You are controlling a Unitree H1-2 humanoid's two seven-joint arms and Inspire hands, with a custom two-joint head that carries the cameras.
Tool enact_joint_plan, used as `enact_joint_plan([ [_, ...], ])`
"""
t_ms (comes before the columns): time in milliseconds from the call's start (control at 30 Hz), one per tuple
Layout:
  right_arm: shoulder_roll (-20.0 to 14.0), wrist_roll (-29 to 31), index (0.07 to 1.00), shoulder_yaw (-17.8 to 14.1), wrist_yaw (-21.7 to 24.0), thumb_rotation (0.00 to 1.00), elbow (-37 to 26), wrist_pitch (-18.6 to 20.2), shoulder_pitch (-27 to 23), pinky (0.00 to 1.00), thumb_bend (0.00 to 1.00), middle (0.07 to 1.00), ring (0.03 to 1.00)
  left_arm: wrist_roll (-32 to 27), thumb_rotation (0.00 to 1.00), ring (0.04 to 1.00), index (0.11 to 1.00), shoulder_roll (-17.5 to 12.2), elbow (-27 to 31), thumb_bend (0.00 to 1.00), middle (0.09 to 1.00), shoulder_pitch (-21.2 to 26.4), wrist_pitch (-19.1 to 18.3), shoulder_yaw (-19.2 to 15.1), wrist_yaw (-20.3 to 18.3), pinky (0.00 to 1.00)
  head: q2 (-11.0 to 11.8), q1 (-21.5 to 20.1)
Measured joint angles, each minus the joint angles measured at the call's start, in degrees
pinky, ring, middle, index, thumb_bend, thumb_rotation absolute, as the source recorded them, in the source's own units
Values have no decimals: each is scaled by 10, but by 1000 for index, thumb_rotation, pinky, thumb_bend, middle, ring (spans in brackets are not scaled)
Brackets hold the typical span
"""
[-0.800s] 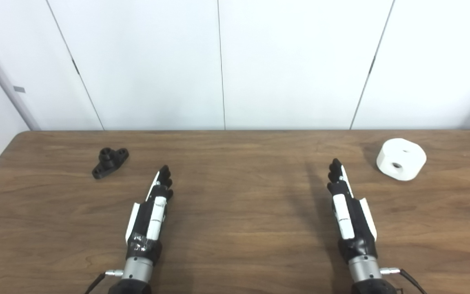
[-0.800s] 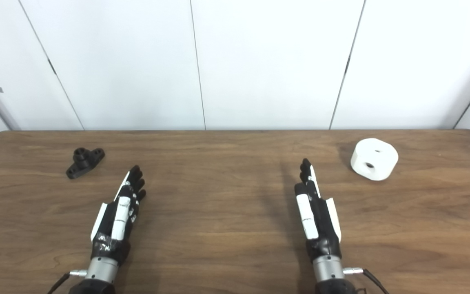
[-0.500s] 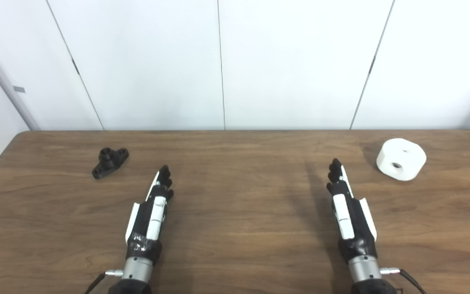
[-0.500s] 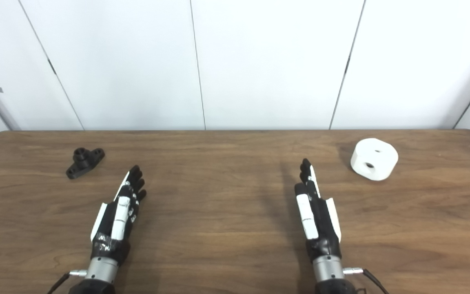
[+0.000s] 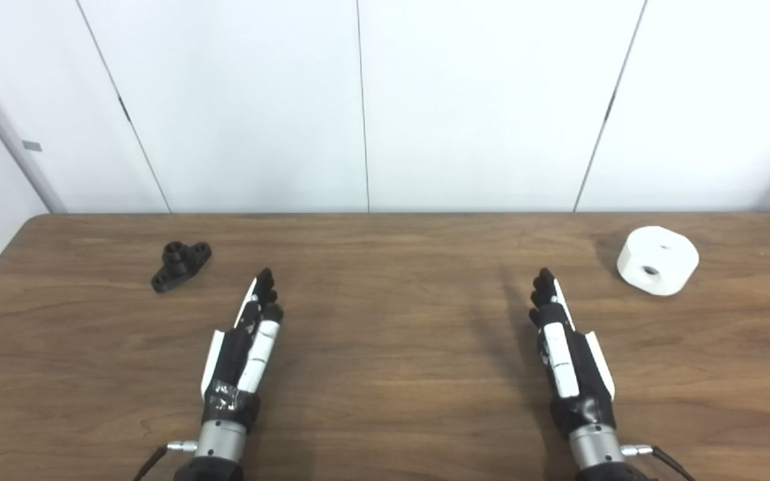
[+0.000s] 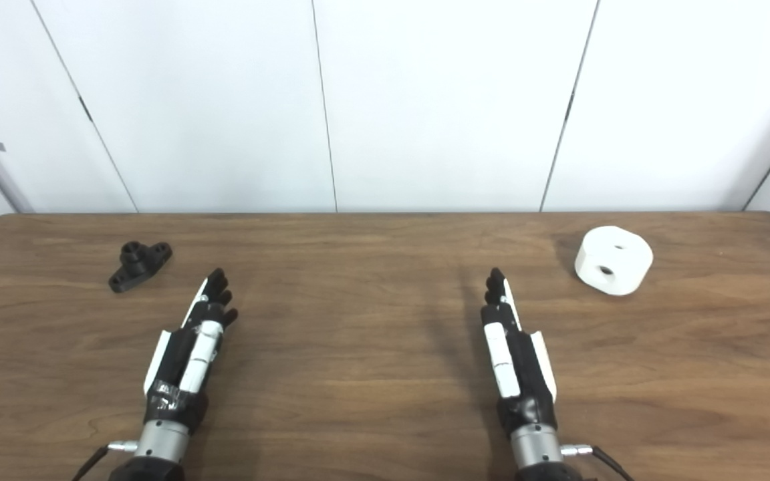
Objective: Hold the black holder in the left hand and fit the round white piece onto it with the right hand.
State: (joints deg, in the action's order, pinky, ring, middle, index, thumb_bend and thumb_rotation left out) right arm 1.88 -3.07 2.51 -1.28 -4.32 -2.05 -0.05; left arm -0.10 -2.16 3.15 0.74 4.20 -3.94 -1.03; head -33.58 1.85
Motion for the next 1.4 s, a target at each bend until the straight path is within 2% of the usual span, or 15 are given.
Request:
enact_joint_plan([
  [100, 1, -5, 1000, 2, -2, 993, 0, 3, 0, 1000, 485, 1000, 1000, 45, 244, 817, 847, -23, 3, 758, 804, -1, 1, -3, 9, 793, 0, 3],
  [267, 9, -4, 1000, 3, -3, 980, -3, 12, 4, 1000, 487, 1000, 1000, 113, 123, 746, 772, -83, 5, 818, 746, 4, 9, -17, 24, 701, -3, 3],
  [333, 10, -4, 1000, 4, -4, 974, -4, 14, 5, 1000, 494, 1000, 1000, 137, 113, 701, 741, -103, 13, 835, 718, 7, 10, -25, 32, 630, -2, 6],
  [467, 11, 0, 1000, 4, -4, 957, -4, 14, 5, 1000, 487, 1000, 1000, 191, 124, 687, 726, -136, 16, 852, 713, 10, 17, -30, 50, 603, 1, 16],
  [567, 10, 5, 1000, 4, -3, 966, -4, 14, 5, 999, 468, 1000, 1000, 232, 152, 696, 725, -146, 14, 871, 732, 11, 51, -35, 79, 615, 8, 39],
  [700, 9, 12, 1000, 3, 1, 960, -4, 13, 5, 1000, 447, 1000, 1000, 278, 165, 726, 727, -153, 8, 872, 759, 18, 76, -50, 124, 645, 12, 64],
  [800, 8, 18, 1000, 3, 3, 960, -3, 12, 4, 1000, 455, 1000, 1000, 309, 207, 769, 752, -157, 4, 841, 791, 28, 78, -59, 149, 698, 15, 73],
  [867, 7, 19, 1000, 2, 4, 959, -2, 12, 3, 1000, 458, 1000, 1000, 321, 197, 786, 761, -163, -2, 827, 802, 35, 79, -61, 161, 717, 18, 83],
  [1133, -1, 27, 1000, 1, 8, 969, 3, 10, -1, 1000, 463, 1000, 1000, 339, 223, 880, 866, -179, -75, 811, 898, 67, 82, -85, 222, 828, 20, 103],
  [1267, -5, 26, 1000, 3, 8, 973, 4, 9, -2, 1000, 469, 1000, 1000, 328, 283, 919, 913, -185, -106, 812, 932, 81, 74, -93, 229, 867, 18, 108],
  [1400, -7, 25, 1000, 3, 8, 979, 4, 3, -3, 1000, 489, 1000, 1000, 304, 306, 938, 929, -205, -130, 830, 950, 98, 45, -94, 207, 889, 20, 113],
])
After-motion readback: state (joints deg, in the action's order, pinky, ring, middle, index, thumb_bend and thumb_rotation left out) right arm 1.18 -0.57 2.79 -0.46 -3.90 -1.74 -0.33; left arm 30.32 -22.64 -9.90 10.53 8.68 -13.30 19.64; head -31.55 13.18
